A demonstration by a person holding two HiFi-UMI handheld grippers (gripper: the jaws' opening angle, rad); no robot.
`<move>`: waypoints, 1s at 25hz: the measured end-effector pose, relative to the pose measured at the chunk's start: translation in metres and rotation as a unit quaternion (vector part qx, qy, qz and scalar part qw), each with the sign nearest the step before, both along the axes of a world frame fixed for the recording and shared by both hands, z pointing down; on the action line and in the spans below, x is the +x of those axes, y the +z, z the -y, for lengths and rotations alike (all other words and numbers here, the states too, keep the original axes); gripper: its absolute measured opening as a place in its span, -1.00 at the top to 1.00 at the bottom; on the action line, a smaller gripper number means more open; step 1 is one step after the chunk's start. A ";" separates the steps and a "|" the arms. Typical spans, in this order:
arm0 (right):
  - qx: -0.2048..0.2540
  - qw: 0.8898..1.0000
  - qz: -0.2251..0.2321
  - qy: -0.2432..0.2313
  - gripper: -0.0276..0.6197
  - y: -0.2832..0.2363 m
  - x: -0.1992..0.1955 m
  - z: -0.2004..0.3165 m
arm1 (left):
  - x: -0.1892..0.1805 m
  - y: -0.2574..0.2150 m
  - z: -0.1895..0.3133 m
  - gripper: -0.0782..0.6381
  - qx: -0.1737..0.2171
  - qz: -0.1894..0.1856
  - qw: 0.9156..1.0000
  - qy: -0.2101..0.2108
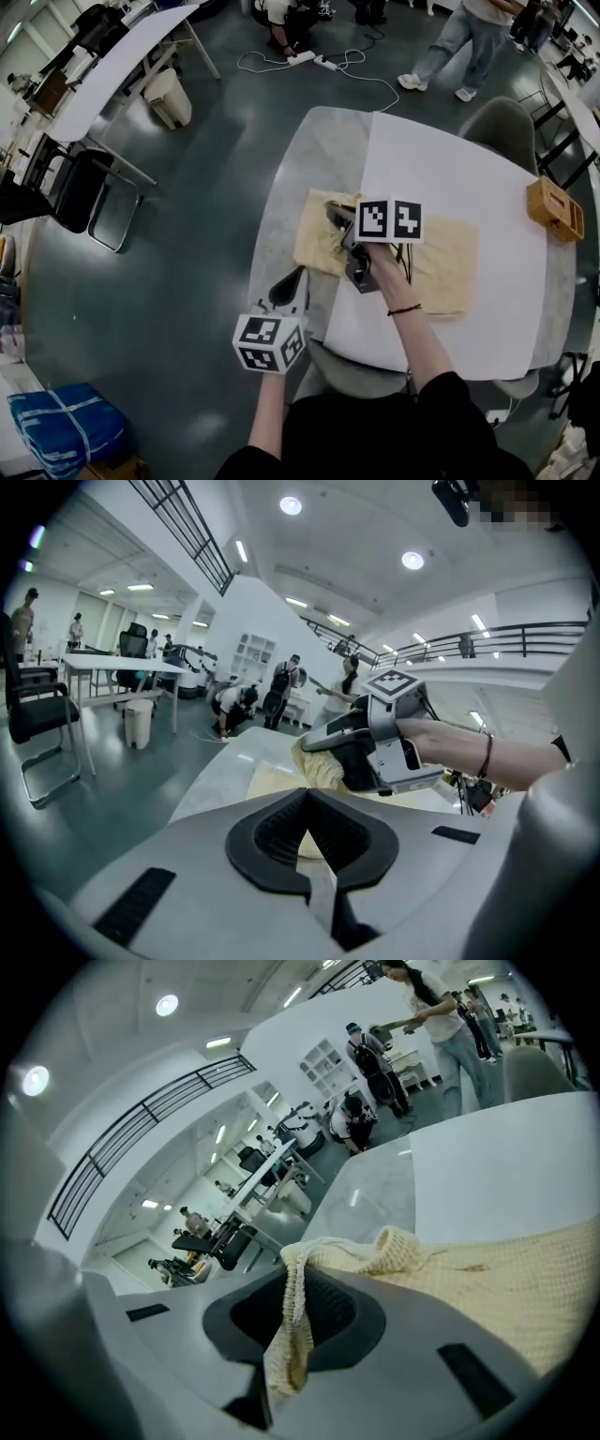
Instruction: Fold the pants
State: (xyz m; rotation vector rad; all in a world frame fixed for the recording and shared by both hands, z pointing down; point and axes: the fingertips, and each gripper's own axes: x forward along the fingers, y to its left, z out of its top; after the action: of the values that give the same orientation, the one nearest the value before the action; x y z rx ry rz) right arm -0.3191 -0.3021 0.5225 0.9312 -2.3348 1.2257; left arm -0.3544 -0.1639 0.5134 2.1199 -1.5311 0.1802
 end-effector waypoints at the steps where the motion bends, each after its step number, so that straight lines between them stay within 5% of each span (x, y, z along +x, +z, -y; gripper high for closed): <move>1: -0.003 1.000 -0.016 -0.001 0.78 0.006 -0.002 0.001 | -0.002 0.002 0.001 0.74 -0.001 -0.002 1.000 -0.002; 9: -0.020 0.993 -0.119 -0.013 0.78 0.047 -0.022 0.001 | -0.018 0.019 0.003 0.74 -0.014 -0.022 0.999 -0.019; 25: -0.035 0.979 -0.200 0.001 0.78 0.079 -0.038 0.000 | -0.026 0.034 0.005 0.74 -0.027 -0.040 0.999 -0.025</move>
State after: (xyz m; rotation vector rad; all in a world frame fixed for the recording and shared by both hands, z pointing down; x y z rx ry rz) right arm -0.3572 -0.3025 0.6018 1.0467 -1.9638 1.0032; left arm -0.3807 -0.1686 0.5479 2.0198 -1.5145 0.1169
